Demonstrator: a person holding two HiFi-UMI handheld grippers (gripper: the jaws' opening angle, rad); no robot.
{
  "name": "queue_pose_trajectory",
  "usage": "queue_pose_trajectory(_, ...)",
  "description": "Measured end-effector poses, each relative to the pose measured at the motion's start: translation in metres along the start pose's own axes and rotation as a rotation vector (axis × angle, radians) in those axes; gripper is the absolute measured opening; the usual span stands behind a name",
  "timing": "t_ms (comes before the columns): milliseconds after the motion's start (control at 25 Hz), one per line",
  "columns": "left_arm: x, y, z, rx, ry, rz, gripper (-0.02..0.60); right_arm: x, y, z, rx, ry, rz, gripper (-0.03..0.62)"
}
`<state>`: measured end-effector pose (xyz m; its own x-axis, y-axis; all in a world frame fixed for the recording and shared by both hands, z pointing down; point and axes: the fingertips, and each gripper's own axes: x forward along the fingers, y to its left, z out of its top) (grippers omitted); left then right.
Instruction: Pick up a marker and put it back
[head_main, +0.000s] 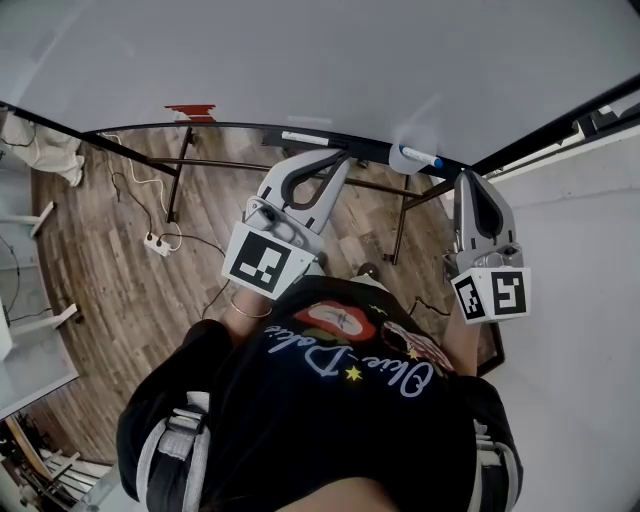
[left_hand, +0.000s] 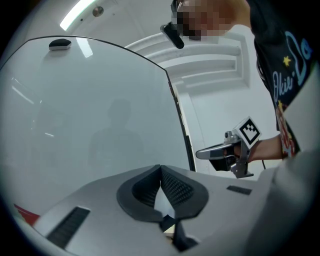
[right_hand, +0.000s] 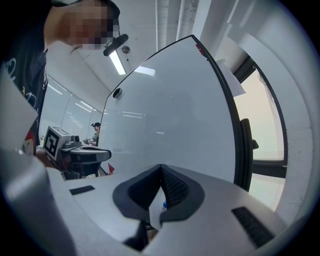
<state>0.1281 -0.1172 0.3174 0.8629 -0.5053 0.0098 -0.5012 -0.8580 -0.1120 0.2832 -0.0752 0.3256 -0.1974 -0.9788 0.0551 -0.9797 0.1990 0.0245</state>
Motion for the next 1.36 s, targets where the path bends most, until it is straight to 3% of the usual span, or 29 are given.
queue_pose_trajectory(1360, -0.001, -0.001, 0.003, 0.008, 0.002, -0.006, 0.005, -0.003, 0.003, 0.012, -0.033, -0.019, -0.01, 0.0)
